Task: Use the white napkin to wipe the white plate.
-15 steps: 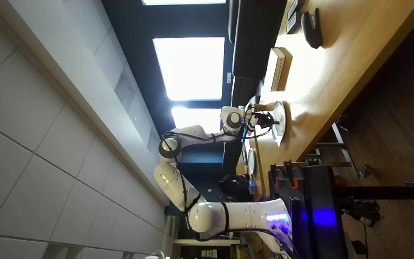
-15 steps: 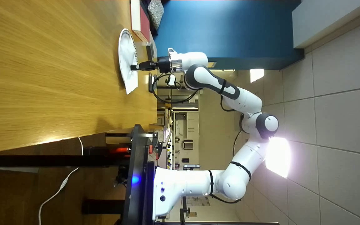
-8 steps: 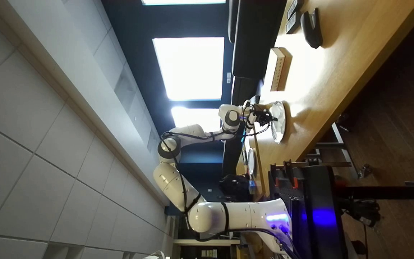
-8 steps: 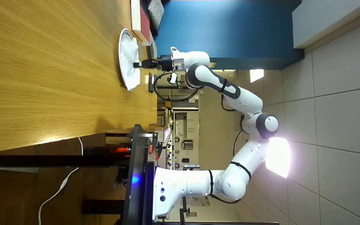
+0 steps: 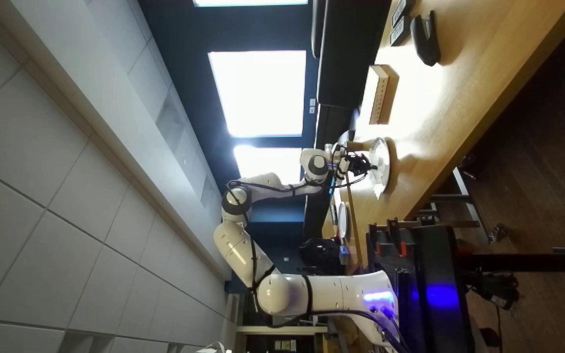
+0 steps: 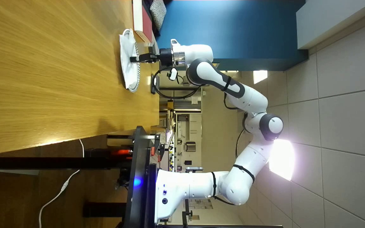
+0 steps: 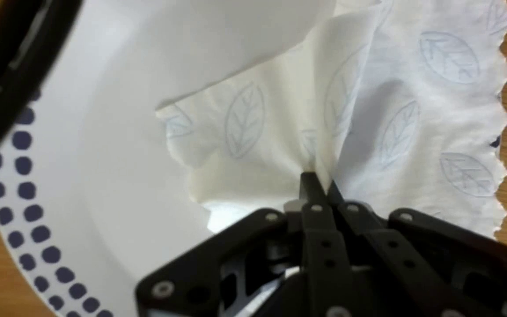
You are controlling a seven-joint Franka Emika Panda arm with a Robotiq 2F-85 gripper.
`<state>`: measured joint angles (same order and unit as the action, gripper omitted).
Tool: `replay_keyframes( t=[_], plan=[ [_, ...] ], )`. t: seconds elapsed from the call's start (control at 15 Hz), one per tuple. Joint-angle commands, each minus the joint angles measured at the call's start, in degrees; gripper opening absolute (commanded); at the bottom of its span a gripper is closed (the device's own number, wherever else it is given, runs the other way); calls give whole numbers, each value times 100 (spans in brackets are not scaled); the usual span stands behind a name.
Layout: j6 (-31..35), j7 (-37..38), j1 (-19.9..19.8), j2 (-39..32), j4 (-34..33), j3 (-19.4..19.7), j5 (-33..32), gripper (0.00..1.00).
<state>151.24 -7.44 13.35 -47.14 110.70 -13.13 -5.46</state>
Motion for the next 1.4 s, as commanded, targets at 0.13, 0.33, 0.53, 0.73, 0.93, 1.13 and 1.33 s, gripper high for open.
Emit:
replay_keyframes(
  t=[0.13,0.33,0.53,0.73,0.93,1.13,1.33],
  plan=[
    [-335,-118,62,253,17,-169,47,0],
    [-355,-211,-43,403,148,-287,92,0],
    [-459,-253,-162,539,308,-276,122,0],
    [-647,-297,-415,642,502,-227,216,0],
    [-757,-261,-703,699,696,-119,294,0],
    [-758,-244,-937,731,816,54,316,0],
    [-722,-227,-1049,729,730,183,284,0]
  ],
)
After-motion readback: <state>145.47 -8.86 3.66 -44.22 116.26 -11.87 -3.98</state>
